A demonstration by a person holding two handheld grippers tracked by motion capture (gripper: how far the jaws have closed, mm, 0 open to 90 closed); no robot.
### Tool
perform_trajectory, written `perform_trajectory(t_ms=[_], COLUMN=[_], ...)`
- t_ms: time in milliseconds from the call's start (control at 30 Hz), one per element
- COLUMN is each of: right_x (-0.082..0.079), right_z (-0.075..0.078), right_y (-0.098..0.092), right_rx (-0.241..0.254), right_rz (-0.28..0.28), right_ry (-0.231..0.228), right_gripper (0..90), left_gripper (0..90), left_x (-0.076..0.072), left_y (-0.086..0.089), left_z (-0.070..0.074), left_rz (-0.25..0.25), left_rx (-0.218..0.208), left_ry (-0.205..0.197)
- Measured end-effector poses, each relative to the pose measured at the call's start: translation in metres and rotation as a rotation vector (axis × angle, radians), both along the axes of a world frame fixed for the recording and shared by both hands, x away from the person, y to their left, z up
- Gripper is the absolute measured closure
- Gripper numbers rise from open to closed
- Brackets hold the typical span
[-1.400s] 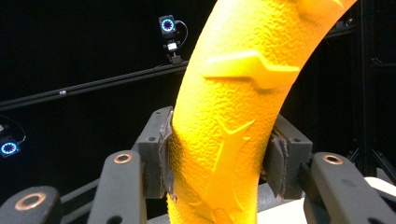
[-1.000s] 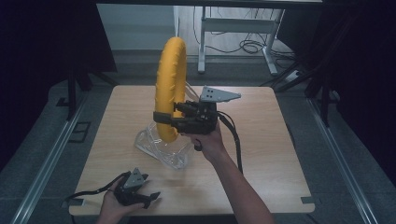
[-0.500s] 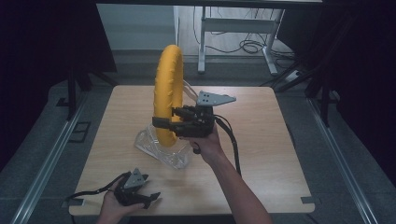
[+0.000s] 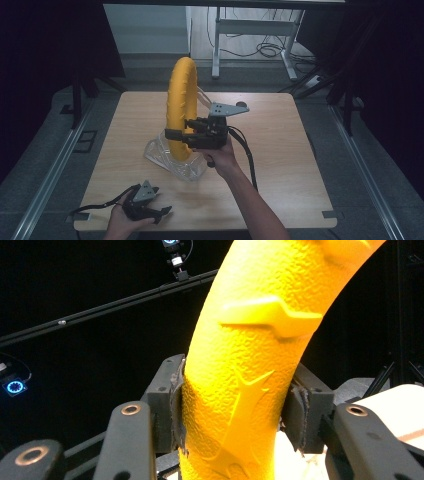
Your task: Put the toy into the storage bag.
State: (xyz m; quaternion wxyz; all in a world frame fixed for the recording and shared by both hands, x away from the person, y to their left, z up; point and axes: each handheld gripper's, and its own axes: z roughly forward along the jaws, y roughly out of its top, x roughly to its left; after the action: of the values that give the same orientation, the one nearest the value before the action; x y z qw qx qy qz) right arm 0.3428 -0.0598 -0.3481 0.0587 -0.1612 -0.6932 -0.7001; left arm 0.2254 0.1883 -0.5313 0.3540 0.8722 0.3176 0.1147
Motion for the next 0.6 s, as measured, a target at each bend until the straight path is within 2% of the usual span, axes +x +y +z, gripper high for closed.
perform_trajectory(t_ms=[133,200,600], right_x=[0.002,0.003,0.011], right_z=[-0.005,-0.008,-0.031], right_y=[0.0,0.0,0.0], right_rx=[-0.009,-0.009,-0.046], right_rz=[-0.003,-0.005,-0.02], right_ry=[0.008,0.019,0.062], right_gripper=[49.5,49.5,49.4], left_gripper=[19.6,19.6,19.6], left_x=[0.0,0.0,0.0], left_y=[0.0,0.0,0.0], left_z=[0.0,0.001,0.0], left_rz=[-0.002,-0.001,-0.007], left_rx=[-0.007,-0.024,-0.008], left_ry=[0.001,0.007,0.007])
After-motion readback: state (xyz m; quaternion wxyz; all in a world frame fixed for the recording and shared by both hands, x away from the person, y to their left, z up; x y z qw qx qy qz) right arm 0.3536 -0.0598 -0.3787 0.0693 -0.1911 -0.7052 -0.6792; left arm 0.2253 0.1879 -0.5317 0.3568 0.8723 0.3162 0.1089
